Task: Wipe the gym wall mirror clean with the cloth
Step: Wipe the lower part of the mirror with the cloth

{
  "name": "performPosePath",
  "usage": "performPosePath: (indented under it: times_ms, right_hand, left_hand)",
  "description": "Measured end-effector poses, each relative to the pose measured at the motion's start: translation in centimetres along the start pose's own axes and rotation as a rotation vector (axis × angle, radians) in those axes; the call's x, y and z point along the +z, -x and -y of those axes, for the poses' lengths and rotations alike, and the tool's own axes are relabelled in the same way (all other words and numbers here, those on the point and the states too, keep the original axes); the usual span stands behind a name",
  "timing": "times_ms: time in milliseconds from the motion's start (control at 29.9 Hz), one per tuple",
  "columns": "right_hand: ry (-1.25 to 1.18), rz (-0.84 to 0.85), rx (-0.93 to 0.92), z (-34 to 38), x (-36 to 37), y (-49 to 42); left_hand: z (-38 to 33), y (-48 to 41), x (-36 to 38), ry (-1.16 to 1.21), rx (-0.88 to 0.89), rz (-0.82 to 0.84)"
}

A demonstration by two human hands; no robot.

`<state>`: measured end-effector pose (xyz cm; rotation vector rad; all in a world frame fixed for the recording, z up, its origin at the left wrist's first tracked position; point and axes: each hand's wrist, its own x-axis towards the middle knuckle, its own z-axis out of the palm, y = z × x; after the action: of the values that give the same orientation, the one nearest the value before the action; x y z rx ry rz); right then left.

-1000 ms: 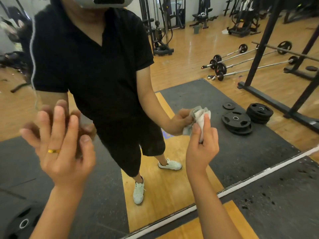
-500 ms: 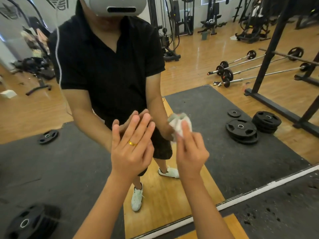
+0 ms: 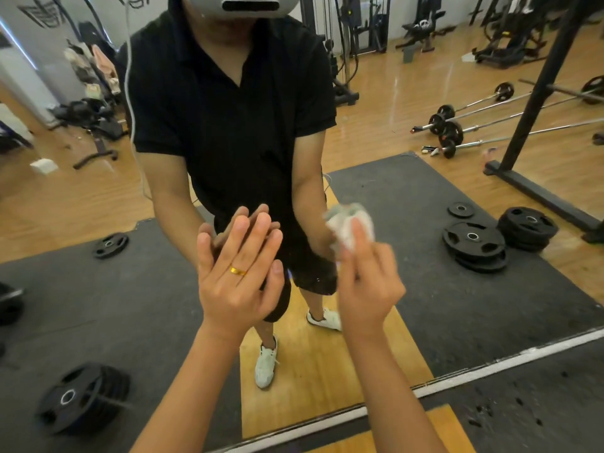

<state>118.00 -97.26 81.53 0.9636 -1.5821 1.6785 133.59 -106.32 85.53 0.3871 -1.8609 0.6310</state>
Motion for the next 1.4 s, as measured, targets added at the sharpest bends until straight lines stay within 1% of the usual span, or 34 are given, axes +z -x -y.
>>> performPosePath:
  times_ms: [33,100,134,167,234,334,401,435,468,535,568,702,936,1003,1137,1404]
  right_hand:
    - [0.047,-0.076,0.101,-1.7,-0.4,-1.0]
    - [0.047,-0.242,0.366,-3.7,-0.8,-3.2]
    - [0.025,-0.302,0.47,-3.7,-0.6,-3.8]
    - [-0.005,-0.328,0.525,-3.2,-0.2,-3.9]
    - [-0.076,-0.28,0.489,-1.2,0.8,-2.4]
    - [-0.075,-0.076,0.26,1.1,0.9,1.0]
    - [-0.024,-0.015,0.128,-0.1,0.4,0.9]
    - [-0.004,-0.032,0.13,-1.3,-0.1,0.1]
    - [0.01,-0.078,0.191,-2.5,-0.7,-0.7]
    - [-0.005,-0.186,0.373,-4.7,-1.9,-2.5]
    - [-0.028,-0.209,0.439,-5.4,-2.4,-3.2]
    - [-0.099,-0.182,0.556,-5.6,-2.8,-3.5]
    - [-0.229,0.007,0.596,-6.5,-5.1,-3.4]
    - [-0.254,0.028,0.609,-7.0,-5.5,-3.0]
    - [-0.25,0.031,0.609,-7.1,-5.0,-2.1]
    - [-0.198,-0.05,0.601,-7.1,-3.8,-1.7]
  left_hand:
    - [0.0,0.0,0.0,-0.006,0.003,-0.003]
    - [0.0,-0.1,0.1,-0.025,0.011,-0.004]
    - [-0.1,-0.1,0.1,-0.034,0.013,-0.004]
    - [-0.1,-0.1,0.1,-0.038,0.013,-0.004]
    - [-0.1,0.1,0.2,-0.033,0.009,-0.004]
    - [0.0,0.3,0.3,-0.025,0.008,-0.011]
    - [0.0,0.3,0.3,-0.033,0.015,-0.017]
    - [0.0,0.3,0.4,-0.034,0.019,-0.018]
    - [0.1,0.2,0.4,-0.034,0.022,-0.017]
    - [0.0,0.2,0.4,-0.045,0.027,-0.012]
    - [0.0,0.3,0.4,-0.048,0.03,-0.007]
    - [0.1,0.3,0.3,-0.068,0.052,0.0]
    - [-0.2,0.2,0.4,-0.09,0.036,-0.008]
    - [-0.4,0.1,0.6,-0.101,0.031,-0.011]
    - [-0.6,-0.1,0.5,-0.107,0.008,-0.006]
    - [-0.5,0.2,0.0,-0.059,0.011,0.02]
